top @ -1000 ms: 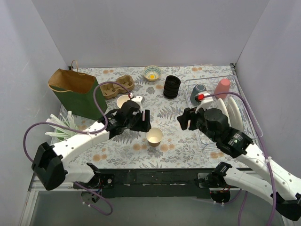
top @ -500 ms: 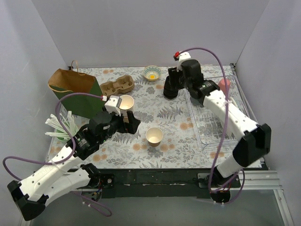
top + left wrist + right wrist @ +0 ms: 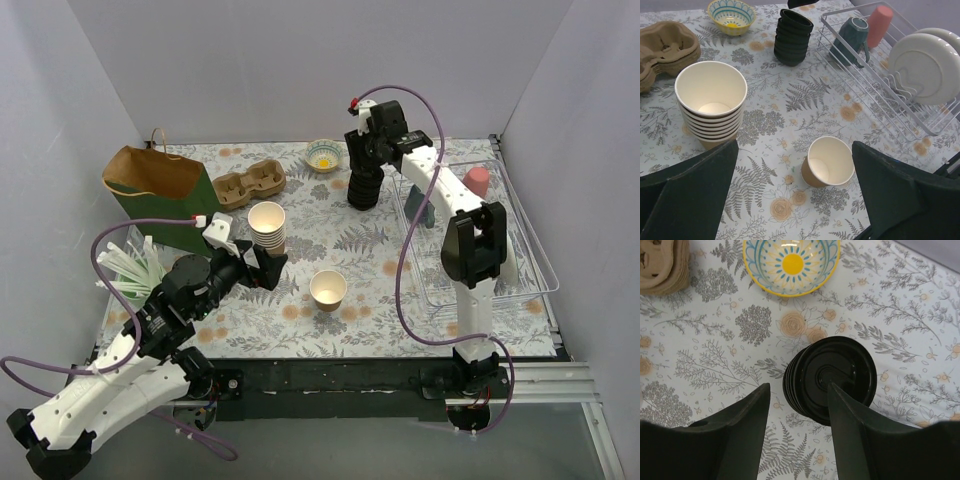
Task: Pack the takeout coffee
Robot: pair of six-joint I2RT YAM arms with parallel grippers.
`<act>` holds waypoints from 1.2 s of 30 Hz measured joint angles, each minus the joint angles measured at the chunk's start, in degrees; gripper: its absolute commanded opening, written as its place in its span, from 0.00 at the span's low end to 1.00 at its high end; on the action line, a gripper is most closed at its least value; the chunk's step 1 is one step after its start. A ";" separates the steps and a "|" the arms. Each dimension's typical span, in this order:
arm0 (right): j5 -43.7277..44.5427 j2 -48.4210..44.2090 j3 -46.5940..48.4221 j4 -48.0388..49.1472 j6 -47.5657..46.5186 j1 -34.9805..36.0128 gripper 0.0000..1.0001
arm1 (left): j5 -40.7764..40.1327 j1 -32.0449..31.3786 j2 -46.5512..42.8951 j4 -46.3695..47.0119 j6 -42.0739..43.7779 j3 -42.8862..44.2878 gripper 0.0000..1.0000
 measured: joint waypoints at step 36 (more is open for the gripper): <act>-1.27 6.49 0.20 -2.54 -3.69 0.22 0.29 | -0.07 0.00 1.51 -0.04 1.07 -0.20 0.98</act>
